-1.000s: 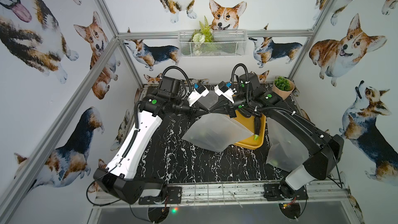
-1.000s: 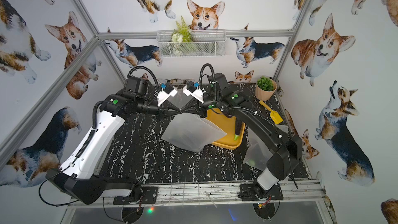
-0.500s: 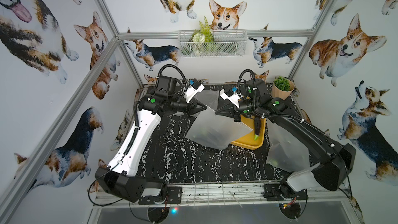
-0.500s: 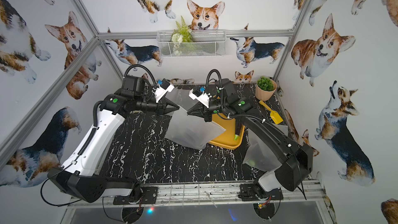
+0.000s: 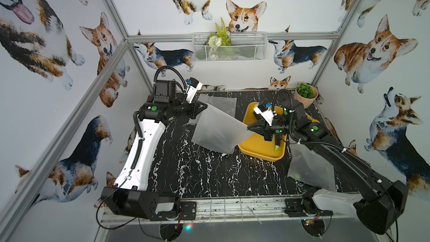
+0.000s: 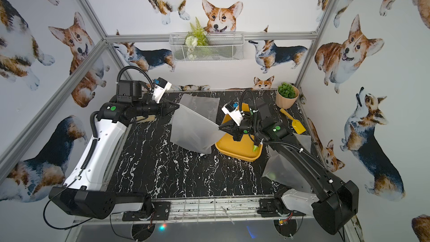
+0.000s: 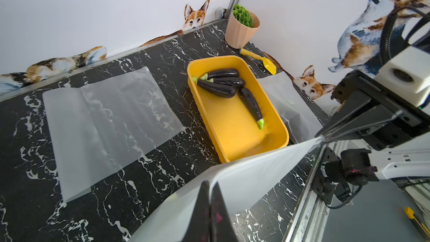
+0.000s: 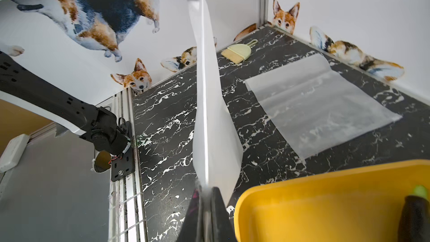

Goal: Place the eggplant in a zip-top bag and seal the zipper
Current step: Zip the zipper on the zipper food storage bag, then place the zipper food storage bag at the center of the board.

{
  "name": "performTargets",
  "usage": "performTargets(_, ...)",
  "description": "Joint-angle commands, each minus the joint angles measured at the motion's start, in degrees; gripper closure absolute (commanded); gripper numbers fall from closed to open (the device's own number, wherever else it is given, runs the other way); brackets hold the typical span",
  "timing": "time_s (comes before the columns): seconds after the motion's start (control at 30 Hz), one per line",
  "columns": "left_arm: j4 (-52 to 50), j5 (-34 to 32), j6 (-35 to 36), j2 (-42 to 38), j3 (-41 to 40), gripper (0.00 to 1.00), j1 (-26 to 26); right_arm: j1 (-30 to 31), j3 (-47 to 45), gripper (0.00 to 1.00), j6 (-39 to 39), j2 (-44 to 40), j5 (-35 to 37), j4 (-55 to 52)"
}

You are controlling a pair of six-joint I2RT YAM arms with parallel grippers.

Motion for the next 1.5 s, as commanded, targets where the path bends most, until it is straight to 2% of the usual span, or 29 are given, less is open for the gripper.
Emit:
performTargets(0.0,6.16,-5.37,-1.81,-0.69,-0.77,1.0,0.66,-0.89,-2.22,1.0,2.73,-1.38,2.76,-4.66)
performTargets(0.17,6.04,-3.8,-1.55,-1.2,-1.08,1.0,0.71,-2.1,-3.19,1.0,3.43,-2.15,2.23,-3.44)
performTargets(0.3,6.44,0.69,-1.31,-1.44,-1.96,1.0,0.4,-2.06,-0.96,1.0,4.94,0.22,0.46,-1.04)
performTargets(0.33,6.56,1.3,-1.27,-1.53,-2.22,1.0,0.16,-2.01,-0.39,0.96,6.1,0.75,0.02,0.17)
performTargets(0.37,6.51,2.08,-1.07,-1.55,-2.41,1.0,-0.13,-2.07,0.48,0.73,8.84,1.35,-0.52,3.06)
performTargets(0.4,5.73,3.31,-0.31,-1.49,-2.43,1.0,-0.62,-2.0,1.01,0.64,10.99,1.59,0.16,5.71)
performTargets(0.5,4.99,3.78,0.45,-1.53,-2.9,1.0,-1.5,-2.12,3.43,0.51,16.96,1.39,7.45,12.03)
performTargets(0.57,5.02,2.59,0.15,-1.7,-3.34,1.0,-1.52,-2.32,5.7,0.43,20.44,0.81,17.73,13.08)
performTargets(0.67,4.99,1.15,0.04,-1.73,-3.56,1.0,-1.46,-3.59,8.74,0.41,21.65,1.17,23.58,10.2)
performTargets(0.9,5.26,-1.39,-0.4,-1.63,-3.56,1.0,-1.37,-4.19,7.27,0.41,20.31,0.63,25.17,6.17)
performTargets(0.97,5.36,-7.84,-2.47,-1.69,-3.12,1.0,-0.8,-4.21,7.91,0.41,19.41,1.05,27.66,3.44)
performTargets(1.03,2.74,-18.15,-8.72,0.66,-0.16,1.0,3.8,-4.19,9.3,0.41,18.54,2.06,29.9,0.06)
performTargets(1.07,0.53,-19.25,-9.47,2.03,1.2,1.0,6.67,-4.28,9.86,0.41,18.33,2.58,30.36,-0.92)
performTargets(1.13,-3.56,-25.36,-8.34,3.83,3.03,1.0,10.18,-4.26,10.35,0.41,18.55,3.27,30.76,-1.27)
performTargets(1.2,-8.15,-35.24,-7.03,5.73,5.36,1.0,11.39,-4.12,10.52,0.41,18.56,3.92,30.46,-0.97)
performTargets(1.3,-9.77,-38.96,-7.13,9.34,6.26,1.0,15.55,-3.77,11.9,0.4,18.16,5.64,29.51,-1.53)
performTargets(1.4,-7.54,-46.05,-5.7,13.01,6.35,1.0,19.27,-2.4,14.2,0.4,16.93,7.32,29.71,-3.91)
performTargets(1.47,-7.93,-49.97,-3.8,16.41,9.2,1.0,20.63,-1.07,14.17,0.4,16.35,7.68,30.32,-4.11)
